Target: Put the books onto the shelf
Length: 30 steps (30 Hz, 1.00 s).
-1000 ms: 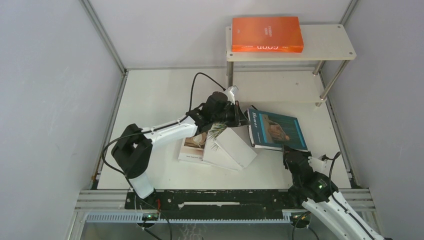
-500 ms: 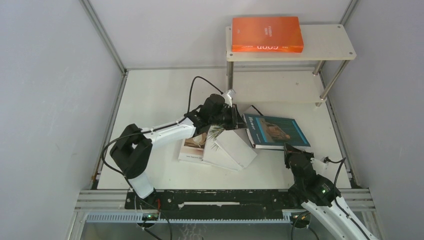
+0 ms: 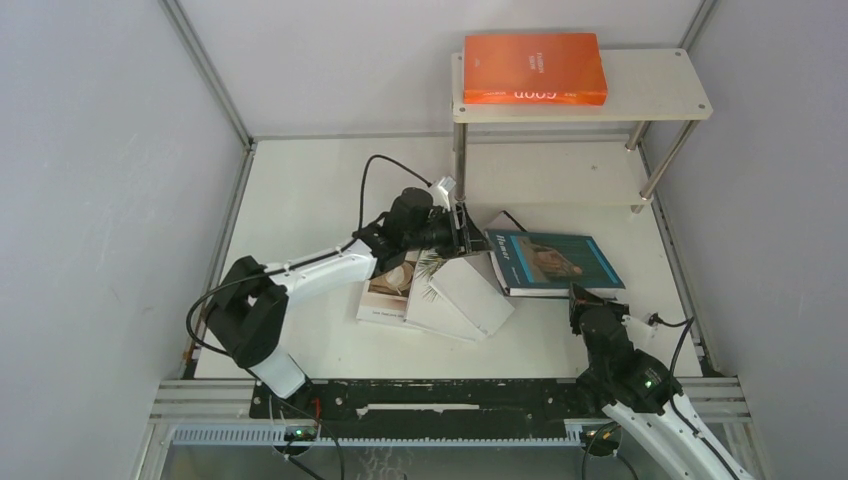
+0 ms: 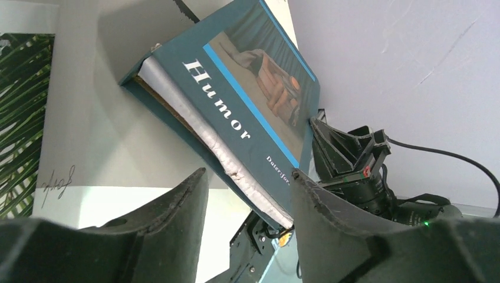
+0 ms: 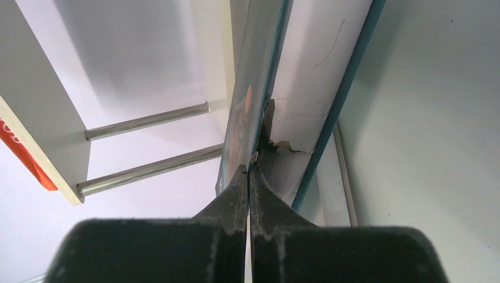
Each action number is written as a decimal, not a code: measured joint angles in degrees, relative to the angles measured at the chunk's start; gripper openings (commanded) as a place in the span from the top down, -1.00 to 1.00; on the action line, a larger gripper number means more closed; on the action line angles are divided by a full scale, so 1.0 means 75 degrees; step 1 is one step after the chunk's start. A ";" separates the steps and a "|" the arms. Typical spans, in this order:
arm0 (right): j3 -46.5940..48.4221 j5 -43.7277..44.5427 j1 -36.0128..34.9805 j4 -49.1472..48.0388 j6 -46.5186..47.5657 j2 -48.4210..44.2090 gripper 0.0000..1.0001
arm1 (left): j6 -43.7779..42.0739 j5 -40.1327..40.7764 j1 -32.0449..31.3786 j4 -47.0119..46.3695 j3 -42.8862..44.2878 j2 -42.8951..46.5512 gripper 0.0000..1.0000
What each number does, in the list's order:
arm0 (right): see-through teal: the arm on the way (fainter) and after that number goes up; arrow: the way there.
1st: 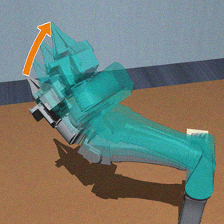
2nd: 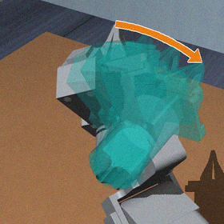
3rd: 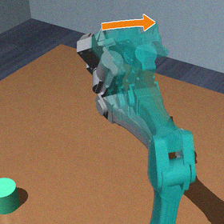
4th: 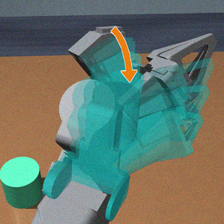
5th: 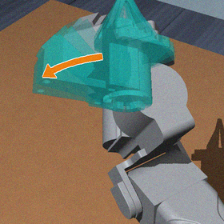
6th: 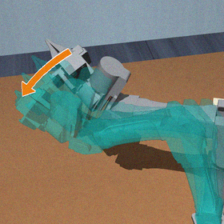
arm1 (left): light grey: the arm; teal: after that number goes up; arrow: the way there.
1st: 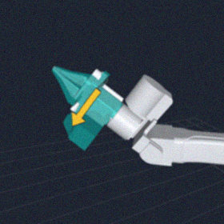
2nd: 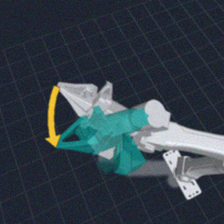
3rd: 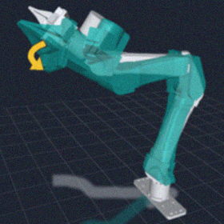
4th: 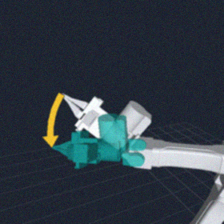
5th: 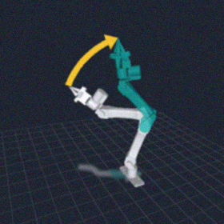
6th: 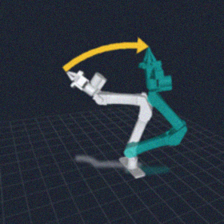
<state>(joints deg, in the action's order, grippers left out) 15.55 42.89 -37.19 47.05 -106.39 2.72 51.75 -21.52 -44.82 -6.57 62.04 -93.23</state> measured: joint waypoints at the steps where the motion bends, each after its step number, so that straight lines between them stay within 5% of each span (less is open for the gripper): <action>1: 0.0000 0.0012 0.0000 -0.0026 0.0009 0.0000 1.00 | 0.0052 -0.0015 0.0020 -0.0038 -0.0050 0.0032 -0.22; 15: 0.0000 0.0020 0.0003 -0.0201 0.0166 0.0006 1.00 | 0.0927 -0.0338 0.0073 -0.0769 -0.0662 -0.0047 -0.65; 30: 0.0000 -0.0082 0.0006 -0.0624 0.0554 0.0224 1.00 | 0.1588 -0.0586 -0.0035 -0.1294 -0.0580 -0.0796 -0.65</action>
<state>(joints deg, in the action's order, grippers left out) 15.55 42.28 -37.15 42.37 -102.24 4.40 63.66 -25.91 -45.08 -16.27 57.69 -99.20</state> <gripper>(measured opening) 0.007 0.834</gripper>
